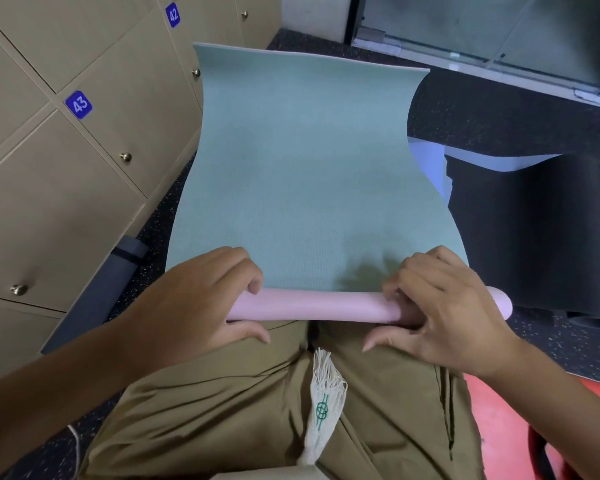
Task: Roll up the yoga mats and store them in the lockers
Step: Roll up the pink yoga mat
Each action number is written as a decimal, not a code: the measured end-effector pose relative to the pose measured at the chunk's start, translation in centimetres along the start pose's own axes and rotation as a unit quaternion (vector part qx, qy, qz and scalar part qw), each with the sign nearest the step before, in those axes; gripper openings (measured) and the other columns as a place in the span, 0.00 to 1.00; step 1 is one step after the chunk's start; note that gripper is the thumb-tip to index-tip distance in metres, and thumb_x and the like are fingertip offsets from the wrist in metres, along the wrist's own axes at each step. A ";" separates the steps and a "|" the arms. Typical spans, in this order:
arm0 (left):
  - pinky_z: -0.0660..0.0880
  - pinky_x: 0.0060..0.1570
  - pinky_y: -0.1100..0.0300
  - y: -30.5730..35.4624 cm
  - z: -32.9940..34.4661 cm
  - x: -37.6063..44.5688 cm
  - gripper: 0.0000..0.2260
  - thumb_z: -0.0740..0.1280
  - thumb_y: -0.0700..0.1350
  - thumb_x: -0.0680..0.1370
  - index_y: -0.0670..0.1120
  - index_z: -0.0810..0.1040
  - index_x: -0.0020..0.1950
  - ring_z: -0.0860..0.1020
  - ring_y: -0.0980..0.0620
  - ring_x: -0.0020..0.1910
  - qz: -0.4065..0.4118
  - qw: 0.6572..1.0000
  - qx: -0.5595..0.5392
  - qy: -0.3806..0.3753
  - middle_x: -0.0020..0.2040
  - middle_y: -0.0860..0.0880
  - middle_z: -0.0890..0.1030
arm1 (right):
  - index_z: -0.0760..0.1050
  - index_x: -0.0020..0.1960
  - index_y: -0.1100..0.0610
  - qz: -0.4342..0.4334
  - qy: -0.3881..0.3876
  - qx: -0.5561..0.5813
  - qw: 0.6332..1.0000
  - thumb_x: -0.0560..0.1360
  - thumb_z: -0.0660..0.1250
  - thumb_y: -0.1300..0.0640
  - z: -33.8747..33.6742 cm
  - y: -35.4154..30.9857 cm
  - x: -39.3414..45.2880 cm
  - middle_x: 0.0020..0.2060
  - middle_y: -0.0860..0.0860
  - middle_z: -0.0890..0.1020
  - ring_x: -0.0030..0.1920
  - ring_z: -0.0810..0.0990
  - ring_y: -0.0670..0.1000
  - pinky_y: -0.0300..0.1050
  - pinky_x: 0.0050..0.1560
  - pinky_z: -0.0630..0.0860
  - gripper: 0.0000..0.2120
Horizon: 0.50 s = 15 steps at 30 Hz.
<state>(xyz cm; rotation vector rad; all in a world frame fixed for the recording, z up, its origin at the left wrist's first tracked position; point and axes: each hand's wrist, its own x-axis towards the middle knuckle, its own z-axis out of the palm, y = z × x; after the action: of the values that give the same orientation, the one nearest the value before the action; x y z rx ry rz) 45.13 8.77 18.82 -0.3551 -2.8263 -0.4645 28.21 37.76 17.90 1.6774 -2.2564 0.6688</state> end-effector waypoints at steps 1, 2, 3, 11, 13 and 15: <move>0.62 0.39 0.62 0.1 -0.1 0.1 0.25 0.67 0.68 0.74 0.45 0.75 0.47 0.70 0.52 0.39 0.001 1.000 0.005 -0.003 0.44 0.54 0.72 | 0.79 0.40 0.60 -0.007 0.008 -0.012 1.000 0.70 0.75 0.31 0.0 0.0 -0.1 0.35 0.49 0.74 0.36 0.71 0.52 0.47 0.42 0.69 0.30; 0.61 0.40 0.62 0.3 -0.1 0.1 0.24 0.67 0.67 0.75 0.45 0.75 0.47 0.69 0.52 0.39 0.001 1.000 0.012 -0.004 0.44 0.53 0.72 | 0.79 0.40 0.60 -0.010 0.015 -0.022 1.000 0.70 0.76 0.32 0.0 0.1 -0.2 0.34 0.50 0.75 0.36 0.72 0.52 0.46 0.44 0.69 0.29; 0.60 0.40 0.61 0.4 -0.1 0.2 0.23 0.66 0.66 0.76 0.45 0.74 0.46 0.69 0.52 0.39 0.000 1.000 0.020 -0.004 0.44 0.53 0.72 | 0.80 0.40 0.61 -0.012 0.021 -0.030 0.999 0.70 0.76 0.33 0.0 0.2 -0.2 0.34 0.50 0.75 0.36 0.73 0.53 0.45 0.46 0.69 0.28; 0.65 0.38 0.58 -0.8 0.0 1.4 0.20 0.61 0.64 0.79 0.48 0.76 0.46 0.72 0.51 0.39 -0.086 0.996 -0.003 -0.022 0.41 0.56 0.74 | 0.78 0.40 0.60 0.057 0.022 -0.091 0.994 0.81 0.66 0.39 0.8 -0.1 0.6 0.35 0.52 0.77 0.36 0.75 0.58 0.51 0.44 0.70 0.25; 0.66 0.38 0.58 -1.0 0.2 1.8 0.20 0.59 0.64 0.80 0.49 0.77 0.46 0.73 0.51 0.39 -0.109 0.994 -0.007 -0.025 0.41 0.56 0.75 | 0.78 0.41 0.59 0.082 0.013 -0.067 0.994 0.82 0.63 0.38 1.0 0.1 0.9 0.36 0.51 0.77 0.37 0.74 0.57 0.50 0.43 0.69 0.25; 0.66 0.37 0.59 -1.1 0.4 2.1 0.21 0.58 0.65 0.79 0.49 0.79 0.45 0.74 0.52 0.40 -0.133 0.991 -0.007 -0.026 0.41 0.56 0.77 | 0.78 0.41 0.58 0.102 -0.008 -0.043 0.994 0.81 0.62 0.36 1.1 0.6 1.4 0.36 0.50 0.78 0.37 0.75 0.56 0.51 0.43 0.70 0.26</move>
<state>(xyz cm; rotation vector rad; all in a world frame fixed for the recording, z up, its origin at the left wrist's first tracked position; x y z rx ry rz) 42.72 8.29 18.74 0.0112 -2.9350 -0.5337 27.28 36.19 17.45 1.4322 -2.4533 0.5931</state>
